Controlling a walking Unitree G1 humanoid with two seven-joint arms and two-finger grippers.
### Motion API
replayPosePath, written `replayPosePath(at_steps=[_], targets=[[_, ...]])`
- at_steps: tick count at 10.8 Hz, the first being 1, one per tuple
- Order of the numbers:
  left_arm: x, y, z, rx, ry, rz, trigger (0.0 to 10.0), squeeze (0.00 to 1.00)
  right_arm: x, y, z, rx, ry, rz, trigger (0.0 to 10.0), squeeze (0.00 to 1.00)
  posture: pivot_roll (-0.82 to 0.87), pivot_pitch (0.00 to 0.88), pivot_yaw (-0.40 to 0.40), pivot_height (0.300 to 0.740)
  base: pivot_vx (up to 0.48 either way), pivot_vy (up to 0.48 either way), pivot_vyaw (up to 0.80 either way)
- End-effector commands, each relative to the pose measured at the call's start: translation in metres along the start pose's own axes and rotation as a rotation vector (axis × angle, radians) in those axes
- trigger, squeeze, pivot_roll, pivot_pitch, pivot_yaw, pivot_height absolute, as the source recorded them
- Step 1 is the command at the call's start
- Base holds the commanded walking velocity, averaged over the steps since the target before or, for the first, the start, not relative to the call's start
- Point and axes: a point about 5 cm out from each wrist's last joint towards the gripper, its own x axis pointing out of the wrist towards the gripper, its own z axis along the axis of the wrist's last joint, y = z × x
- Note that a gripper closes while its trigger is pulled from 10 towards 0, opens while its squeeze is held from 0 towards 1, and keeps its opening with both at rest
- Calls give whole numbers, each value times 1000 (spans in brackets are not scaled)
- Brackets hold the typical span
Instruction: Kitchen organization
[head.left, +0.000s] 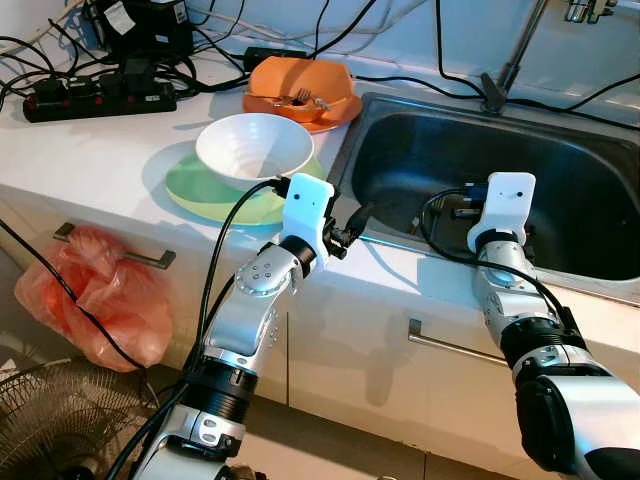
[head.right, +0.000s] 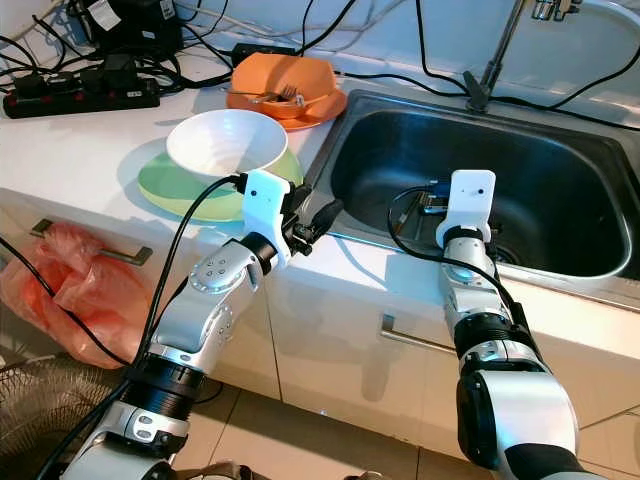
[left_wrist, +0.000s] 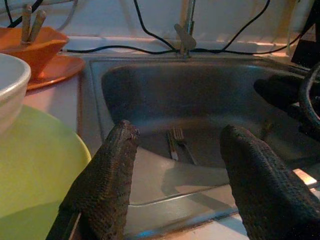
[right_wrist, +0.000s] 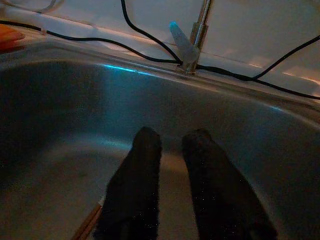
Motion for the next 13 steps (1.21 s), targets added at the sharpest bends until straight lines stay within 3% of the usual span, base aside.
replayPosePath(at_steps=[1, 2, 3, 6, 8, 9, 11, 13], targets=[[1, -5, -5, 7, 16, -15, 10000, 0, -2, 4, -3, 14, 18, 9, 10000, 1000, 82, 53, -35, 740, 0, 0, 0], [1, -6, -5, 7, 17, -18, 10000, 0, -2, 5, -3, 7, 15, 13, 10000, 969, 81, 52, -34, 740, 0, 0, 0], [1, -6, -5, 8, 16, -19, 10000, 0, -2, 6, -3, 6, 11, 17, 10000, 0, 82, 50, -33, 740, 0, 0, 0], [3, -2, 11, 50, -43, 13, 10000, 0, -1, 19, 15, 85, -102, 103, 10000, 0, 79, 43, -29, 740, 0, 0, 0], [4, 17, 57, 92, -197, 114, 10000, 0, -5, 37, 24, 129, -171, 201, 10000, 0, 86, 37, -31, 740, 0, 0, 0], [4, 20, 62, 98, -214, 126, 10000, 0, -5, 39, 24, 130, -172, 208, 10000, 0, 89, 39, -32, 740, 0, 0, 0], [-8, 52, 95, 143, -320, 330, 10000, 0, -9, 49, 19, 137, -157, 251, 10000, 0, 95, 46, -33, 740, 0, 0, 0], [-21, 87, 98, 176, -280, 478, 10000, 0, -10, 50, 18, 140, -153, 260, 10000, 0, 96, 48, -32, 740, 0, 0, 0]])
